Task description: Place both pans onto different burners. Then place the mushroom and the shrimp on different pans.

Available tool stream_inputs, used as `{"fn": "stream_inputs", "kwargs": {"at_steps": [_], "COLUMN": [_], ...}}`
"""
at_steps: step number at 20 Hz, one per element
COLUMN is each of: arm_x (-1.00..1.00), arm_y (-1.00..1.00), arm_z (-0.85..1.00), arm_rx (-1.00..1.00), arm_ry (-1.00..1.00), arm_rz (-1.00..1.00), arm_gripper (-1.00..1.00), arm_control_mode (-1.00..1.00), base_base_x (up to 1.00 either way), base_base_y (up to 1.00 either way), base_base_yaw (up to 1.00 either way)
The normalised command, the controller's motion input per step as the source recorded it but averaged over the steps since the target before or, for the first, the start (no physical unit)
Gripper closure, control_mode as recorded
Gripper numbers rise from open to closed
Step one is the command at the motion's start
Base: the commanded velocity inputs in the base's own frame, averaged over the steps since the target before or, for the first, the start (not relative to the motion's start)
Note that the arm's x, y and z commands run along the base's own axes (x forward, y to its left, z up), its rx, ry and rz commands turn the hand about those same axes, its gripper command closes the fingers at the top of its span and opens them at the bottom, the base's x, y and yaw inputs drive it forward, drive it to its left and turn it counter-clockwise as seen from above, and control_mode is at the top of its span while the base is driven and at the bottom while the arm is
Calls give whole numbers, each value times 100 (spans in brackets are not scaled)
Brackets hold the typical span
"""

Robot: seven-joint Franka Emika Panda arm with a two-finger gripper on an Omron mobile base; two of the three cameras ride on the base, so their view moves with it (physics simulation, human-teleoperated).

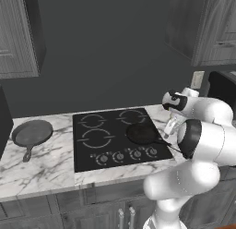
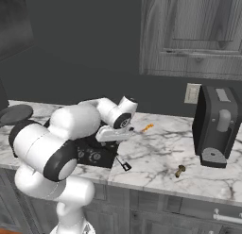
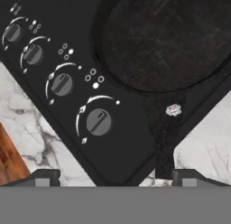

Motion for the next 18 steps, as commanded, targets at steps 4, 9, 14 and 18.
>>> {"fn": "stream_inputs", "kwargs": {"at_steps": [4,9,14,18], "arm_x": [0,0,0,0], "arm_y": [71,78,93,92], "arm_z": [37,32,28,27], "arm_rx": [-2,-3,-8,-8], "arm_ry": [0,0,1,1], "arm_rz": [-7,-10,-12,-12], "arm_gripper": [-100,-100,-100,-100], "arm_control_mode": [-100,-100,-100,-100], "base_base_x": [0,0,0,0], "base_base_y": [0,0,0,0], "base_base_yaw": [0,0,0,0]}}
